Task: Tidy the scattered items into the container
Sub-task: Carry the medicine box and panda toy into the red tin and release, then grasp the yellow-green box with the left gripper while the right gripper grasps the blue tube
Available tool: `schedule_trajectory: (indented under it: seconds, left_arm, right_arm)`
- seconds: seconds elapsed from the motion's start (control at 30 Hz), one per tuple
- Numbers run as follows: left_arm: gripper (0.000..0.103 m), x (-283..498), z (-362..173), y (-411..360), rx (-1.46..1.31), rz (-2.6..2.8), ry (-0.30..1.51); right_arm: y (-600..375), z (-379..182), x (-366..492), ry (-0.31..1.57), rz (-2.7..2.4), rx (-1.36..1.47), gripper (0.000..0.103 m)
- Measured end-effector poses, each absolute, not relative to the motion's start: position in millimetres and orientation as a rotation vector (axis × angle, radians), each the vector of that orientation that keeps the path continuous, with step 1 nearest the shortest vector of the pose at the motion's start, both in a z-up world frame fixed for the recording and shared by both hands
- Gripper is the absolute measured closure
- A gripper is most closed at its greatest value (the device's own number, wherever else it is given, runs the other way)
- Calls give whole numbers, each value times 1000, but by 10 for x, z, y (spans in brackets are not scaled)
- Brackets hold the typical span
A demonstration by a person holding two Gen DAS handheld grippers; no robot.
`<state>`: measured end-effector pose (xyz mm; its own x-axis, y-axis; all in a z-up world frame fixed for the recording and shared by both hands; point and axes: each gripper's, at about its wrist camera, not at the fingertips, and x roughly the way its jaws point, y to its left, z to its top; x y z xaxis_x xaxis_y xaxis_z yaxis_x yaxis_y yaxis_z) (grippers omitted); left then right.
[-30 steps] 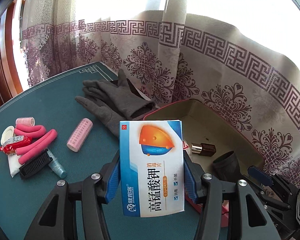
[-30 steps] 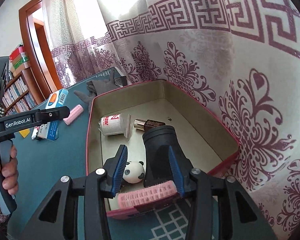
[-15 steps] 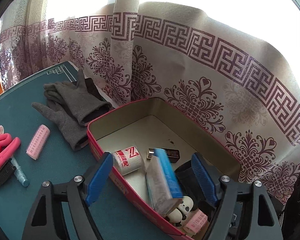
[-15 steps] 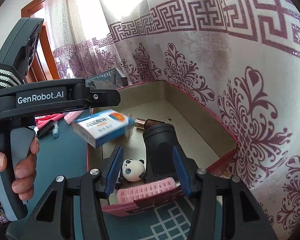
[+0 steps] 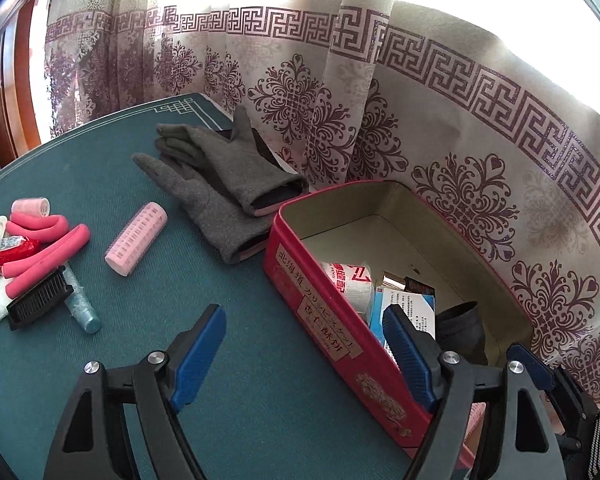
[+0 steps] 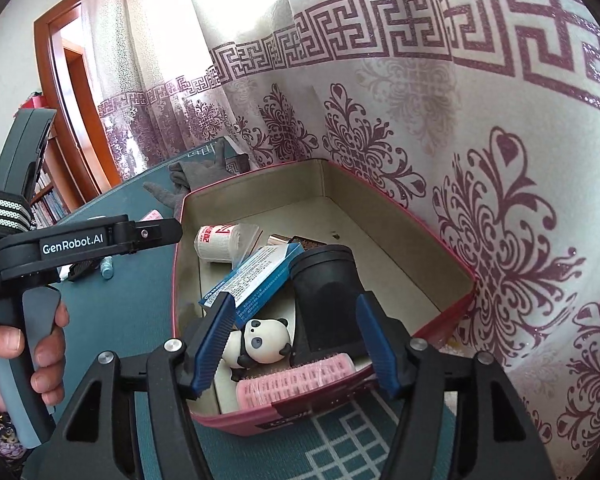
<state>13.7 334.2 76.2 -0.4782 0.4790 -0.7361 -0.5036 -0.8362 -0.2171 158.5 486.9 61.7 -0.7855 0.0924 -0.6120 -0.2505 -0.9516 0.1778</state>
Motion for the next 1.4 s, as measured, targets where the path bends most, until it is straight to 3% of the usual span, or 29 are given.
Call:
schedule_trajectory:
  seconds: [0.5, 0.57, 0.63, 0.67, 1.4]
  left_arm:
    - [21, 73, 644, 2754, -1188, 2387, -45]
    - [17, 52, 624, 2642, -1198, 2403, -68]
    - [4, 32, 612, 2498, -1197, 2434, -101]
    - [3, 23, 620, 2419, -1191, 2454, -121]
    - [3, -472, 371, 336, -1313, 2786, -440]
  right_arm:
    - [4686, 679, 1521, 344, 2788, -932, 29]
    - [4625, 723, 1508, 340, 2806, -914, 23]
    - [4547, 774, 1485, 331, 2823, -896, 23]
    - [4502, 796, 1468, 324, 2832, -894, 23]
    - [3237, 634, 854, 152, 3020, -1169, 21]
